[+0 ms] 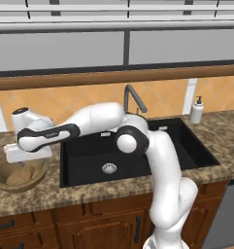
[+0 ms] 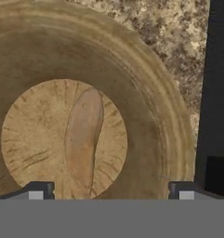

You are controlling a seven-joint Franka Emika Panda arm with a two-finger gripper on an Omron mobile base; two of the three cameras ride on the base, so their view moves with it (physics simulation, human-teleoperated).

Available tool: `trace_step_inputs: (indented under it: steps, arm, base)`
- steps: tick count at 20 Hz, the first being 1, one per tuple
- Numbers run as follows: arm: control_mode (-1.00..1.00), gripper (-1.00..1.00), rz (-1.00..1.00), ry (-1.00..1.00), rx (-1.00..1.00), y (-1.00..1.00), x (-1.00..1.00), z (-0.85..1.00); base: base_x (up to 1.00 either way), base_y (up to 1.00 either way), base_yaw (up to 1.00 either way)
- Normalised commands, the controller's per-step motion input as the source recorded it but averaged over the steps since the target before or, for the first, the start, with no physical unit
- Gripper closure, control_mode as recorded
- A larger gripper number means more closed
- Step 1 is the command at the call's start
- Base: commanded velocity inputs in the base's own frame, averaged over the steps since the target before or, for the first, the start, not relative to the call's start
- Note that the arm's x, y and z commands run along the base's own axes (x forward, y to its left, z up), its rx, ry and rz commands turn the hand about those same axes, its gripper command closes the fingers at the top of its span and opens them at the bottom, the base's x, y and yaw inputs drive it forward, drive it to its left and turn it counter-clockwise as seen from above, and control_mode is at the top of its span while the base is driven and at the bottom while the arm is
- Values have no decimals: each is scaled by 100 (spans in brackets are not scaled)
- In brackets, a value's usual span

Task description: Pick the sweet potato from the sink and place it in the bowl. Then pick the bowl and place it in the microwave. Then close the microwave door and press the start button.

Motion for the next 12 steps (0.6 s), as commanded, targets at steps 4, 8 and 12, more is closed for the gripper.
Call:
trace_step_inputs:
  steps: [4,8,12]
  arm:
    - [-100,-100,-1,0,9,-72,0,31]
    - [-100,-100,-1,0,3,-62,0,5]
    - [-100,-100,0,0,0,0,13,-23]
  base:
    - [0,0,0]
    - [0,0,0]
    - [0,0,0]
